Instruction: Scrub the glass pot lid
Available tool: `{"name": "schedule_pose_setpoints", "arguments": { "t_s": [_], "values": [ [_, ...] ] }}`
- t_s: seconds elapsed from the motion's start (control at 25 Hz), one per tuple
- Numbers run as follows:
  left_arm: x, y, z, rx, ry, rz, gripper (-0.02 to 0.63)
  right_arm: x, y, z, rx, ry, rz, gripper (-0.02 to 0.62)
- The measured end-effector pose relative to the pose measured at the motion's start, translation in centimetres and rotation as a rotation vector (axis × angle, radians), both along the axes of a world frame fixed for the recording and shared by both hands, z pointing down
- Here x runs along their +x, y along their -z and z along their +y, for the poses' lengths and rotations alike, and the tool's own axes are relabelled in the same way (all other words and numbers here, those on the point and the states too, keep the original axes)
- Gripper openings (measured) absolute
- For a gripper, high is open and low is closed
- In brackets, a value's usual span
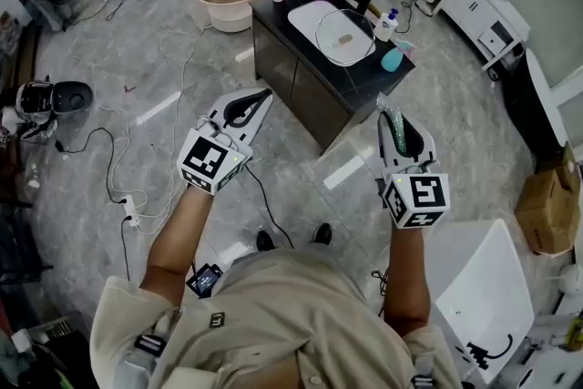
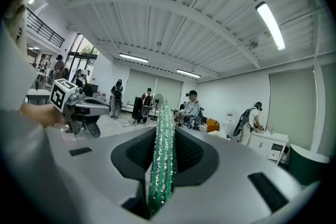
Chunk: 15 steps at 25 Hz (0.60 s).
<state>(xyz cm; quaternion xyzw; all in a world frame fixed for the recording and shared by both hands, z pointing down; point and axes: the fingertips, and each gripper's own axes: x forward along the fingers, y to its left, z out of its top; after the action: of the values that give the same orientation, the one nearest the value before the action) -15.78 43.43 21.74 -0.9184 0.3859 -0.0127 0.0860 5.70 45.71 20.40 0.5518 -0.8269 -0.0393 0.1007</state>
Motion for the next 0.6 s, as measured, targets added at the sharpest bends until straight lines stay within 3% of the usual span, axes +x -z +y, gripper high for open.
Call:
{"name": "schedule_pose_setpoints", "arguments": {
  "t_s": [0.6],
  "values": [
    [-1.3,-1.1,-1.6,-0.013,-0.014,0.022,0.014,-1.1,-1.0,-1.7,-0.026,-0.018,-0.013,0.087]
  ]
}}
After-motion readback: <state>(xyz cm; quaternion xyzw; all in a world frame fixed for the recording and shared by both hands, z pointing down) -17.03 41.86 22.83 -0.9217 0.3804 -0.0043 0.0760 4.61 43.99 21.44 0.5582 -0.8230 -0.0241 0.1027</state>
